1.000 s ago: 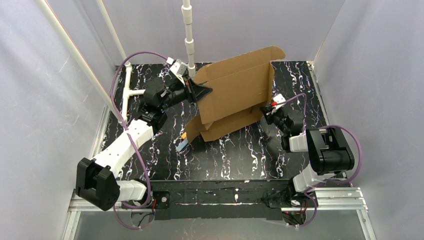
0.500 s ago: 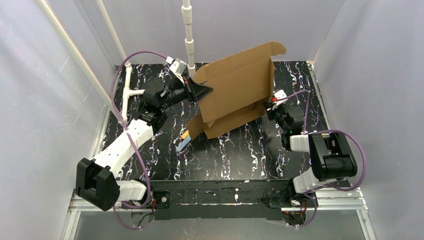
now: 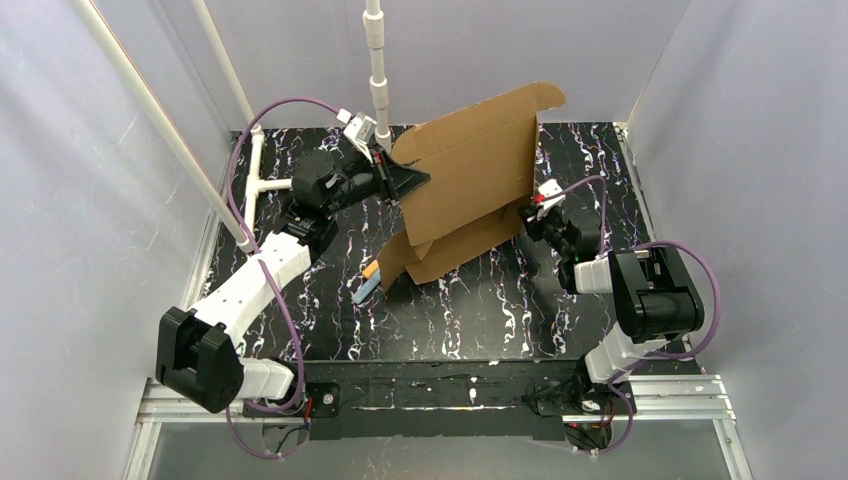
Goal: Fold the paper box
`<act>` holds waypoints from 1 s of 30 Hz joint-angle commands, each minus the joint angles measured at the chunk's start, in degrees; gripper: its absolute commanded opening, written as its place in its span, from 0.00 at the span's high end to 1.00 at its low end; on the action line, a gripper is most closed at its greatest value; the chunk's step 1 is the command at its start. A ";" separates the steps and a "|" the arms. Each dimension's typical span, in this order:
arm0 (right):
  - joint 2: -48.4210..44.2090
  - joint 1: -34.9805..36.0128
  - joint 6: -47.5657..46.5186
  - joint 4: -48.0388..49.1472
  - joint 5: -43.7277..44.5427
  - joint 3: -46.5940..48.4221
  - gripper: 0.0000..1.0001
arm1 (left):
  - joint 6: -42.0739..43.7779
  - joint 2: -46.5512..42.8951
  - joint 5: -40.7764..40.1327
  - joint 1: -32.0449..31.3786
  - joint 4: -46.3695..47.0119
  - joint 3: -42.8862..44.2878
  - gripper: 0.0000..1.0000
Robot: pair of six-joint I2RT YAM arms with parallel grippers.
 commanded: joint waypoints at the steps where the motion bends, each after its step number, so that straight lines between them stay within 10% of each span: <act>1: 1.38 0.46 -0.02 2.42 -3.00 2.15 0.66 | -0.74 -0.69 1.01 -0.52 0.39 1.03 1.00; 11: 6.98 0.47 3.67 9.33 -5.44 5.00 0.54 | -2.09 -0.99 1.11 -0.52 0.96 0.95 1.00; 16: 10.51 0.47 6.75 11.48 -5.66 7.96 0.95 | -2.86 -1.14 0.92 -0.53 1.26 1.08 1.00; 22: 6.41 0.11 6.84 9.01 -6.93 7.23 0.99 | -3.00 -2.34 0.12 -0.24 1.27 1.09 1.00; 26: -5.22 -0.49 -0.08 -14.19 -5.43 9.72 0.99 | -3.63 -3.90 -0.55 0.68 1.19 1.46 0.97; 30: -14.23 -1.11 -6.71 -47.18 -1.08 18.80 0.99 | -4.36 -5.68 -1.78 1.37 0.65 1.42 0.71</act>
